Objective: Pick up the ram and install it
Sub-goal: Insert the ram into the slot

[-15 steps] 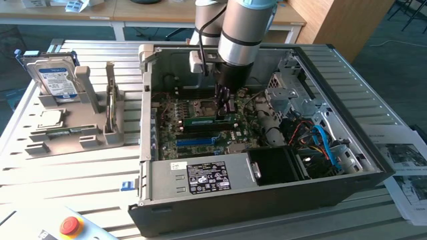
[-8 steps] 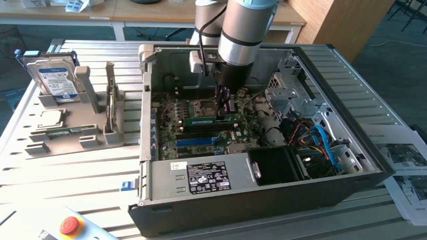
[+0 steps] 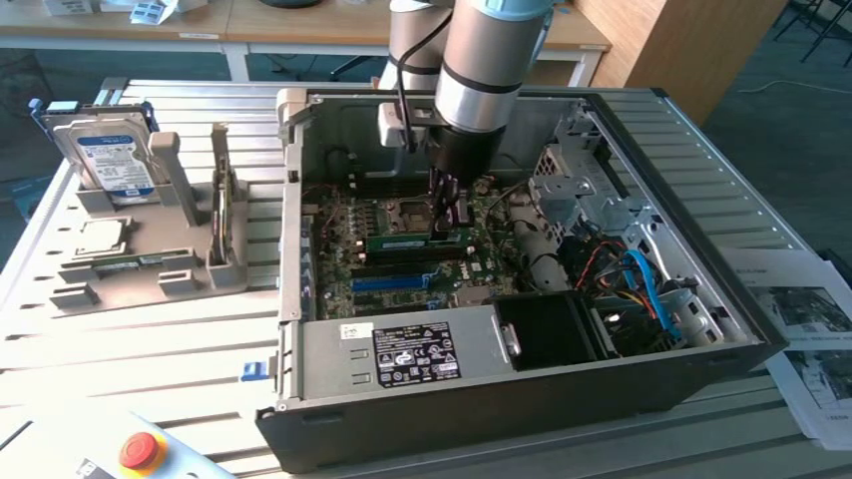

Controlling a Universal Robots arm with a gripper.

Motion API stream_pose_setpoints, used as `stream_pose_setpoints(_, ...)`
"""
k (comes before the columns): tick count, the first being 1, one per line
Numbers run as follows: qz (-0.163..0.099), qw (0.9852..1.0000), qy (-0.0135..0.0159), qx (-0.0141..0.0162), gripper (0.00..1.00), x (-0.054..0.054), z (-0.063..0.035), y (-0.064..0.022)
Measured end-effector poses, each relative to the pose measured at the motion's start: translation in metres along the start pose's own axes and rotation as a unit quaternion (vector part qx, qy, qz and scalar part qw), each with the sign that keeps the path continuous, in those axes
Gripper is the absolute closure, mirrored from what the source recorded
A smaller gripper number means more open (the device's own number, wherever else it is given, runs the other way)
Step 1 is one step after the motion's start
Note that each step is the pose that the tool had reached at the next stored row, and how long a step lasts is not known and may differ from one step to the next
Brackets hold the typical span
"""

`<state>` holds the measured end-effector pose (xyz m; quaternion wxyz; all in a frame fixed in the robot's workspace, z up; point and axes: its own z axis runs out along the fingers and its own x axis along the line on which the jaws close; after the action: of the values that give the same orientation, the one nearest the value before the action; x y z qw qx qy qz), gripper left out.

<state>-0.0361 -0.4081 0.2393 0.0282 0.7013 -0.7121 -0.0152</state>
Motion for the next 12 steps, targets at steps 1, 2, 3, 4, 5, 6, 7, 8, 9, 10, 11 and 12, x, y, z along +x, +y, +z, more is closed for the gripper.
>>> stream_pose_setpoints(1,0.000,1.0000,0.0000,-0.0001,0.88,0.0000,0.0000,0.0000)
stream_pose_setpoints(2,0.000,1.0000,0.0000,-0.0001,0.88,0.0000,0.0000,0.0000)
stream_pose_setpoints(3,0.000,1.0000,0.0000,-0.0002,0.88,0.0000,0.0000,-0.0001)
stream_pose_setpoints(4,0.000,1.0000,0.0000,-0.0008,0.88,0.0000,0.0000,-0.0004)
stream_pose_setpoints(5,0.000,1.0000,0.0000,-0.0013,0.88,0.0000,0.0000,-0.0006)
stream_pose_setpoints(6,0.000,1.0000,0.0000,-0.0014,0.88,0.0000,0.0000,-0.0006)
stream_pose_setpoints(7,0.000,1.0000,0.0000,-0.0014,0.88,0.0000,0.0000,-0.0006)
stream_pose_setpoints(8,0.000,1.0000,0.0000,-0.0014,0.88,0.0000,0.0000,-0.0006)
stream_pose_setpoints(9,0.000,1.0000,-0.0001,-0.0013,0.88,0.0000,0.0002,-0.0006)
stream_pose_setpoints(10,0.000,1.0000,-0.0003,-0.0013,0.88,-0.0001,0.0008,-0.0007)
stream_pose_setpoints(11,0.000,1.0000,-0.0002,-0.0013,0.88,-0.0001,0.0015,-0.0007)
stream_pose_setpoints(12,0.000,1.0000,0.0000,-0.0014,0.88,0.0000,0.0019,-0.0007)
